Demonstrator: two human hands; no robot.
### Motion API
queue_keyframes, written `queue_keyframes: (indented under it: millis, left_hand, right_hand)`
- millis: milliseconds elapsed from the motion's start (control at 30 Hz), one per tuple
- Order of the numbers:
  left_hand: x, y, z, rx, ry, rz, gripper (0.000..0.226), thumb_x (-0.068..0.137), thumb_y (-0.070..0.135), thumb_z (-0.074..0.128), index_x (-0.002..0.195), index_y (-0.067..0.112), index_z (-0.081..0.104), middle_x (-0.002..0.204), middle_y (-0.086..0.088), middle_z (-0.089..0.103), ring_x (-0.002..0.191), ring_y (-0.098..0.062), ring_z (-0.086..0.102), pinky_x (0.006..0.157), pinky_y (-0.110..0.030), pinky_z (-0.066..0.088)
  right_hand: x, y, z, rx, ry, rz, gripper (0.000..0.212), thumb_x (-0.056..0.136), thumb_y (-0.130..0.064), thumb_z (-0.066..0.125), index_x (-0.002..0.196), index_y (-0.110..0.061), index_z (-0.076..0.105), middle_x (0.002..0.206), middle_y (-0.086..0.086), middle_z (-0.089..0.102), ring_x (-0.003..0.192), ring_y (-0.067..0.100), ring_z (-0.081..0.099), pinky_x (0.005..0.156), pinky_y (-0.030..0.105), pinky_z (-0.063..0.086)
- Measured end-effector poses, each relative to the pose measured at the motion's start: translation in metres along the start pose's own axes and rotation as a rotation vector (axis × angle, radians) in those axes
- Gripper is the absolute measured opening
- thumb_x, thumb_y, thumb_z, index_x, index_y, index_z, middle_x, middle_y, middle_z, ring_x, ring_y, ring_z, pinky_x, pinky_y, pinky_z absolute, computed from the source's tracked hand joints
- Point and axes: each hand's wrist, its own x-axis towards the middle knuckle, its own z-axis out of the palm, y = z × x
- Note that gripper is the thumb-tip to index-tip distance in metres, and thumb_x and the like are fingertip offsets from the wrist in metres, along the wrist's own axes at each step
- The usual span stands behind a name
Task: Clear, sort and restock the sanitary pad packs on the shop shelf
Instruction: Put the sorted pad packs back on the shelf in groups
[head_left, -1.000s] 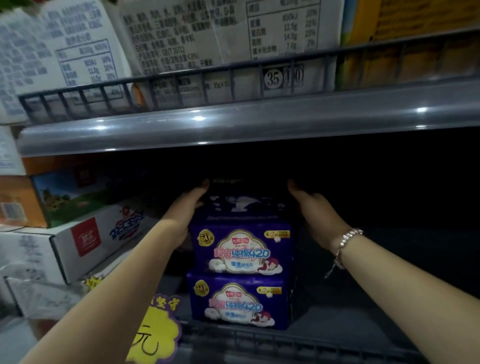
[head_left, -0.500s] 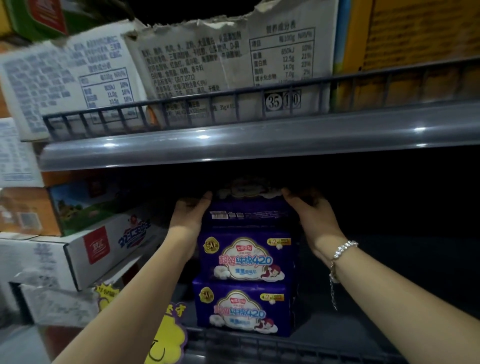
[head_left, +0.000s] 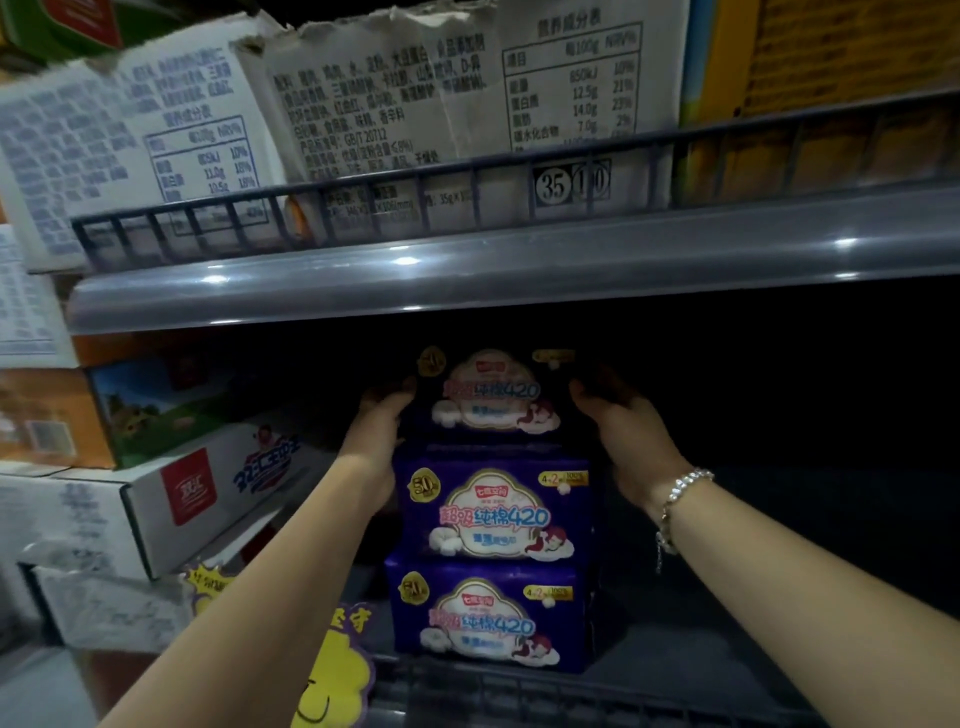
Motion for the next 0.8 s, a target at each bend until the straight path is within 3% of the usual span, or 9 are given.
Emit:
queue_keyframes:
  millis: [100,167,267,300,433,500,633,700,800]
  left_hand:
    - [0.001,-0.005,0.0,0.042,-0.038,-0.016,0.023,0.098,0.03,0.05,0.118,0.019,0.05,0.089,-0.003,0.066,0.07,-0.015,0.064,0.061,-0.029,0.051]
    - [0.003,-0.009,0.001,0.087,-0.049,-0.022,0.031,0.097,0.036,0.049,0.126,0.027,0.04,0.098,-0.004,0.061,0.076,-0.016,0.062,0.053,-0.025,0.053]
    - [0.002,-0.012,0.001,0.156,-0.049,-0.038,0.058,0.09,0.054,0.053,0.138,0.024,0.044,0.119,-0.008,0.062,0.092,-0.023,0.065,0.063,-0.028,0.052]
    - [0.003,-0.013,0.0,0.166,-0.044,-0.053,0.065,0.086,0.061,0.056,0.136,0.021,0.048,0.121,-0.01,0.062,0.095,-0.025,0.065,0.066,-0.03,0.052]
    - [0.003,-0.026,-0.008,0.193,0.036,-0.061,0.067,0.077,0.074,0.055,0.111,0.017,0.062,0.101,-0.014,0.07,0.084,-0.029,0.068,0.081,-0.041,0.055]
    - [0.005,-0.035,-0.013,0.198,0.061,-0.065,0.079,0.069,0.081,0.056,0.115,0.018,0.063,0.107,-0.015,0.07,0.094,-0.033,0.067,0.094,-0.048,0.051]
    - [0.037,-0.069,-0.033,0.146,0.173,-0.13,0.128,0.024,0.095,0.065,0.132,0.029,0.052,0.127,-0.009,0.062,0.114,-0.034,0.06,0.1,-0.054,0.044]
    - [0.024,-0.073,-0.031,0.172,0.162,-0.119,0.12,0.026,0.096,0.063,0.127,0.032,0.054,0.13,-0.005,0.061,0.117,-0.032,0.058,0.102,-0.054,0.043]
    - [-0.024,-0.053,-0.007,0.325,0.153,-0.007,0.071,0.066,0.082,0.054,0.122,0.038,0.053,0.142,-0.002,0.049,0.13,-0.031,0.045,0.109,-0.046,0.035]
  right_hand:
    - [0.0,-0.002,-0.001,-0.032,-0.078,0.034,0.033,0.093,-0.022,0.06,0.126,-0.024,0.057,0.112,0.001,0.068,0.091,0.011,0.066,0.069,0.023,0.05]
    - [0.001,-0.004,-0.003,-0.093,-0.128,0.043,0.036,0.093,-0.028,0.059,0.128,-0.028,0.054,0.11,-0.004,0.065,0.094,0.008,0.063,0.071,0.021,0.048]
    - [-0.001,0.0,-0.011,-0.147,-0.179,0.049,0.02,0.092,-0.036,0.056,0.111,-0.031,0.062,0.11,-0.006,0.065,0.095,0.005,0.062,0.075,0.02,0.046]
    - [-0.004,0.003,-0.014,-0.177,-0.189,0.051,0.025,0.088,-0.045,0.056,0.11,-0.034,0.06,0.11,-0.008,0.064,0.097,0.004,0.061,0.077,0.02,0.045]
    - [-0.013,0.024,-0.026,-0.31,-0.16,0.099,0.112,0.051,-0.09,0.058,0.144,-0.031,0.039,0.144,-0.006,0.045,0.128,0.015,0.046,0.106,0.034,0.034]
    - [-0.019,0.034,-0.028,-0.293,-0.147,0.112,0.11,0.054,-0.087,0.055,0.146,-0.03,0.035,0.149,-0.004,0.039,0.129,0.017,0.042,0.105,0.034,0.032]
    - [-0.034,0.042,-0.023,-0.291,-0.235,0.135,0.119,0.05,-0.084,0.062,0.15,-0.037,0.018,0.142,-0.003,0.046,0.114,0.015,0.052,0.093,0.031,0.046]
    - [-0.04,0.044,-0.019,-0.366,-0.272,0.105,0.134,0.037,-0.081,0.07,0.15,-0.04,0.01,0.14,-0.006,0.046,0.112,0.011,0.054,0.087,0.024,0.047]
    - [-0.043,0.05,-0.015,-0.453,-0.185,0.03,0.136,0.04,-0.072,0.08,0.151,-0.037,0.01,0.153,-0.001,0.032,0.129,0.017,0.047,0.1,0.035,0.046]
